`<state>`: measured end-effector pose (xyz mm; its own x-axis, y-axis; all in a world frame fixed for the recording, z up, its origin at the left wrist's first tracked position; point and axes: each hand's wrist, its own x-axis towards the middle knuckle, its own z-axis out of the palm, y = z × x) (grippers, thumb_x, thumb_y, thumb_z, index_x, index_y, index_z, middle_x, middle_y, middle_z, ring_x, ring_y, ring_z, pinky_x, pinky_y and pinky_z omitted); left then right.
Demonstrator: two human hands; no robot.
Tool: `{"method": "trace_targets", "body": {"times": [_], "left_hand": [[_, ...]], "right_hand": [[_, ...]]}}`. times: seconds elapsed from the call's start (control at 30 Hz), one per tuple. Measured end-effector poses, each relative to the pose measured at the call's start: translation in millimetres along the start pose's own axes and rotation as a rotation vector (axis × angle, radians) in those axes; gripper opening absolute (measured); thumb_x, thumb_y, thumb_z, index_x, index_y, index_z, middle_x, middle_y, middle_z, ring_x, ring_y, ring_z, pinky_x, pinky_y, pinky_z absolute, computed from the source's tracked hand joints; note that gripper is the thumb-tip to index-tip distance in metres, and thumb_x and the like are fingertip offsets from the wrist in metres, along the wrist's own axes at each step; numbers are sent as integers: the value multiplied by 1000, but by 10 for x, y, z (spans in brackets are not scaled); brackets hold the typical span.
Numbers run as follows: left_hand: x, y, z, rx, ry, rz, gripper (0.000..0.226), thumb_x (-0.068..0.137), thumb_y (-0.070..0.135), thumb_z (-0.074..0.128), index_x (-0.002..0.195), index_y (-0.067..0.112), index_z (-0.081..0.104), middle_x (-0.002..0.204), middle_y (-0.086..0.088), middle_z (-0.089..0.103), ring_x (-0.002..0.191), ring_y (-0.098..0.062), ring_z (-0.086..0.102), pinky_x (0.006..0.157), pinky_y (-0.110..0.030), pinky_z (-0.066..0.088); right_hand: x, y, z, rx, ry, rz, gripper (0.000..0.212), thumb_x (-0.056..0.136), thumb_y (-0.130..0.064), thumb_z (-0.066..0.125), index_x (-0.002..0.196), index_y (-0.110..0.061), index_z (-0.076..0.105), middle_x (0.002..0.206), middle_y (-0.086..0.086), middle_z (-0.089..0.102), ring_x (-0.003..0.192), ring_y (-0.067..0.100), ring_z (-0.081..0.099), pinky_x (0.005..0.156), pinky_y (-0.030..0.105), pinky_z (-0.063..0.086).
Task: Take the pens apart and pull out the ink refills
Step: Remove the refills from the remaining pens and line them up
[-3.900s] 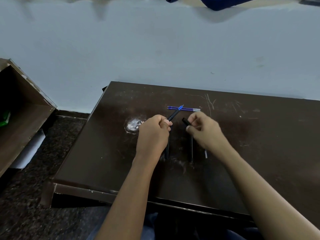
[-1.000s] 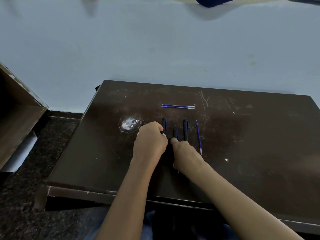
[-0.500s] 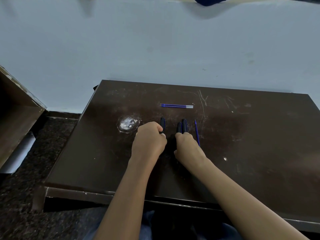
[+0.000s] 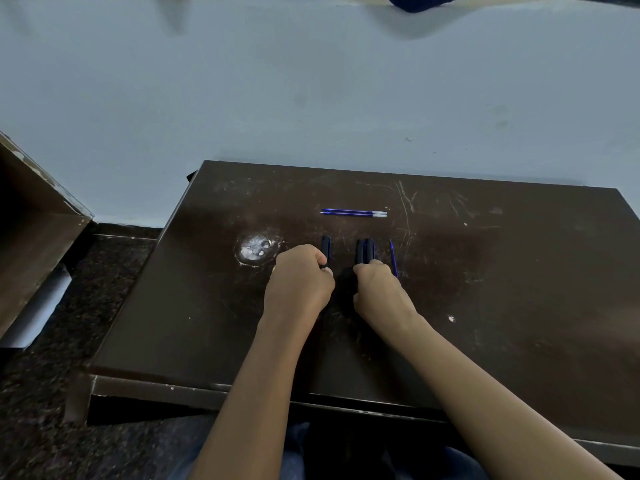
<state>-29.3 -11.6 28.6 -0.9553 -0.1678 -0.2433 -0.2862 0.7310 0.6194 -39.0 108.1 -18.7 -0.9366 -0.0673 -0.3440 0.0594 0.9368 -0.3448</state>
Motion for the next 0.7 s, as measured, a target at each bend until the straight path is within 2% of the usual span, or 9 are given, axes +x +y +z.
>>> {"method": "trace_targets", "body": {"times": [0.23, 0.53, 0.63, 0.7], "left_hand": [[-7, 3, -12, 1, -6, -9, 26, 92, 18, 58, 117, 18, 64, 113, -3, 66, 97, -18, 64, 84, -30, 53], [-14, 14, -16, -2, -6, -20, 25, 91, 19, 58, 115, 18, 64, 112, -3, 66, 94, -18, 65, 81, -29, 53], [-19, 19, -25, -6, -5, -28, 24, 92, 19, 57, 115, 18, 64, 110, -3, 67, 92, -17, 65, 78, -28, 52], [-23, 18, -34, -12, 1, -31, 23, 92, 16, 56, 113, 17, 64, 110, -4, 67, 94, -18, 64, 78, -28, 51]], "right_hand": [[12, 14, -6, 2, 4, -8, 39, 88, -6, 61, 126, -7, 53, 126, 14, 49, 105, 29, 60, 87, 39, 55], [-37, -4, -21, 44, 54, -26, 43, 89, -2, 57, 130, -7, 50, 129, 15, 49, 109, 32, 59, 87, 41, 54], [-48, -52, -14, 29, 92, -126, 49, 89, -5, 56, 136, -14, 44, 128, 12, 48, 113, 29, 54, 87, 40, 53], [-56, -94, 16, 31, 33, -233, 53, 91, -8, 54, 140, -20, 39, 128, 9, 44, 113, 26, 51, 90, 40, 51]]}}
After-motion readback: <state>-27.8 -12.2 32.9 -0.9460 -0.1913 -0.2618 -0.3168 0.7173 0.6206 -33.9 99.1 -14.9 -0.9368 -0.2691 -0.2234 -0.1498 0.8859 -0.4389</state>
